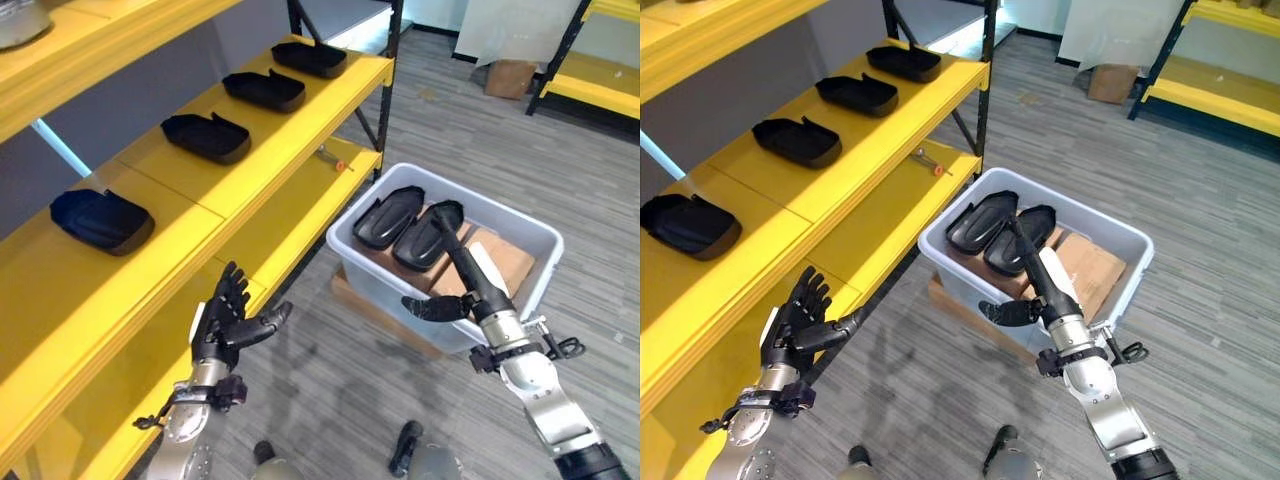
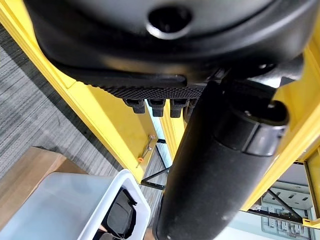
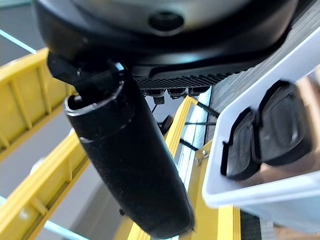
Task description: Move parts from the plastic box to the shelf.
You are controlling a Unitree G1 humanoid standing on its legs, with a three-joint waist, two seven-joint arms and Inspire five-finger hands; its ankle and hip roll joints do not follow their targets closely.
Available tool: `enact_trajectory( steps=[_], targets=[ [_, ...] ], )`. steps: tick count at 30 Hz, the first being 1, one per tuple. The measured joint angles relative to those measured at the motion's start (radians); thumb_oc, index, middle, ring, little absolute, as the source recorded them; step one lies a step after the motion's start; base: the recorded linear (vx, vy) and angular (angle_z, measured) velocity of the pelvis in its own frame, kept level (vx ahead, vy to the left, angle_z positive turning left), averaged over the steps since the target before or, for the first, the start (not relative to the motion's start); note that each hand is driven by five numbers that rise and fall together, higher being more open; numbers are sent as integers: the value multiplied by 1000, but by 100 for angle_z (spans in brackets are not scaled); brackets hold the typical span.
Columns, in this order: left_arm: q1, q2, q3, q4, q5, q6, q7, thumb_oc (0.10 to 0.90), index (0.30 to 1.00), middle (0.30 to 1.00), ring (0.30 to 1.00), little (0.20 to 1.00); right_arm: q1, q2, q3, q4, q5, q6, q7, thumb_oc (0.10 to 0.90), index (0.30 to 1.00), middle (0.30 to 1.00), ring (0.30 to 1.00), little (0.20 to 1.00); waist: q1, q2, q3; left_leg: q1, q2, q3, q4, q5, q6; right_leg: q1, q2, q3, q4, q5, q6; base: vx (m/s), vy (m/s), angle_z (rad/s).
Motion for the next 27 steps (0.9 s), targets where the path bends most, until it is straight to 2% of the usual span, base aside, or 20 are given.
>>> enact_trajectory(
  steps=[1,2,3,4,5,6,7,8,10,11,13,14,15,16,17,19,20,23,25,27],
  targets=[
    [0,-3,-3,1,-4,-1,2,900,1000,1000,1000,1000,0,0,-5,-5,0,-1,-1,900,1000,1000,1000,1000,4,-13,7,-58,-5,-46,81,11,4,9,4,16,-24,10,-11,67,11,-47],
    [5,-5,-10,1,-5,0,1,900,1000,1000,1000,1000,2,-2,-11,-18,1,-1,-9,900,1000,1000,1000,1000,-2,-25,13,-109,-30,-75,145,-59,-29,19,5,18,-63,32,-17,95,55,-50],
    [7,-6,-16,2,-4,0,-5,900,1000,1000,1000,1000,4,-2,-19,-28,2,-1,-15,900,1000,1000,1000,1000,1,-36,20,-130,-68,-70,138,-106,-31,27,12,33,-86,40,-29,95,51,-40],
    [8,-7,-27,2,-4,0,-9,900,1000,1000,1000,1000,4,-1,-25,-34,6,-2,-27,900,1000,1000,1000,1000,-3,-43,25,-154,-107,-81,107,-179,-26,34,32,55,-120,53,-41,134,89,-55],
    [5,-8,-35,1,-4,-3,-14,900,1000,1000,1000,1000,-4,-1,-25,-34,12,-3,-36,900,1000,1000,1000,1000,4,-42,25,-154,-150,-85,22,-212,-19,37,43,63,-146,68,-49,256,202,-78],
    [10,-8,-47,4,-5,-5,-14,900,1000,1000,1000,1000,-13,21,-12,-32,20,-5,-36,900,1000,1000,1000,1000,16,-41,34,-184,-146,-73,-70,-207,-14,44,94,96,-169,79,-43,376,290,-95],
    [10,-8,-47,10,-6,-6,-13,900,1000,1000,1000,1000,-14,39,-4,-29,21,-5,-44,900,1000,1000,1000,1000,24,-46,37,-179,-135,-76,-170,-211,-15,48,118,111,-182,87,-32,404,312,-109],
    [5,-7,-47,22,-5,-10,-14,900,1000,1000,1000,1000,-21,58,10,-28,26,-5,-51,900,1000,1000,1000,1000,37,-55,47,-164,-123,-81,-265,-201,-13,47,134,135,-183,80,-44,301,206,-98],
    [-1,-8,-52,45,-5,-8,-14,900,1000,1000,1000,1000,-28,64,42,-27,30,-7,-48,900,1000,1000,1000,1000,56,-57,63,-172,-107,-144,-314,-177,-29,48,162,191,-186,82,-41,225,177,-110],
    [-1,-9,-53,60,-5,-5,-15,900,1000,1000,1000,1000,-29,62,57,-28,37,-8,-30,900,1000,1000,1000,1000,70,-49,72,-142,-101,-182,-340,-170,-31,52,172,224,-185,81,-43,227,302,-150],
    [1,-9,-52,62,-6,-4,-14,900,1000,1000,1000,1000,-23,55,53,-33,40,-9,-20,900,1000,1000,1000,1000,78,-22,85,-84,-122,-177,-286,-172,-18,64,155,255,-185,84,-35,197,323,-144],
    [-4,-8,-57,61,-7,-4,-16,900,1000,1000,1000,1000,-11,46,43,-43,41,-10,-17,900,1000,1000,1000,1000,65,-3,84,-66,-136,-136,-253,-196,8,66,136,249,-186,95,-6,88,166,-73],
    [-21,0,-68,56,-7,-4,-19,900,1000,1000,1000,1000,10,35,20,-61,41,-16,-15,900,1000,1000,1000,1000,38,27,86,-56,-144,-110,-242,-172,9,68,119,227,-186,102,28,103,240,-36],
    [-40,7,-71,57,-7,-4,-20,900,1000,1000,1000,1000,30,38,9,-67,46,-15,-15,900,1000,1000,1000,1000,19,23,91,-68,-173,-88,-233,-152,10,65,80,227,-179,103,56,114,248,-6],
    [-73,11,-72,50,-7,-5,-19,900,1000,1000,1000,1000,48,37,5,-70,49,-15,-13,900,1000,1000,1000,1000,6,1,93,-61,-211,-61,-229,-154,23,61,38,225,-195,103,62,124,292,-4],
    [-94,32,-73,40,-8,-13,-16,900,1000,1000,1000,1000,67,54,14,-75,48,-15,-2,900,1000,1000,1000,1000,3,-22,98,-57,-264,-19,-207,-184,68,76,-24,240,-230,132,90,55,129,-21],
    [-90,52,-72,25,-8,-13,-16,900,1000,1000,1000,1000,62,59,27,-76,48,-14,3,900,1000,1000,1000,1000,7,-27,98,-53,-281,13,-208,-198,79,70,-51,243,-240,132,90,56,118,-42],
    [-92,76,-59,0,-8,-21,-14,900,1000,1000,1000,1000,50,61,37,-76,39,-11,7,900,1000,1000,1000,1000,8,-37,102,-58,-320,49,-199,-208,91,89,-87,239,-282,184,133,48,133,-22],
    [-96,77,-59,0,-8,-21,-13,900,1000,1000,1000,1000,40,60,37,-76,38,-9,7,900,1000,1000,1000,1000,6,-38,102,-61,-324,51,-200,-209,93,88,-88,239,-289,187,138,15,81,-4],
    [-94,77,-66,0,-8,-27,-12,900,1000,1000,1000,1000,-44,49,39,-73,15,-2,3,900,1000,1000,1000,1000,7,-49,108,-75,-321,65,-208,-211,92,72,-87,241,-316,198,155,-1,32,-17]
  ],
)
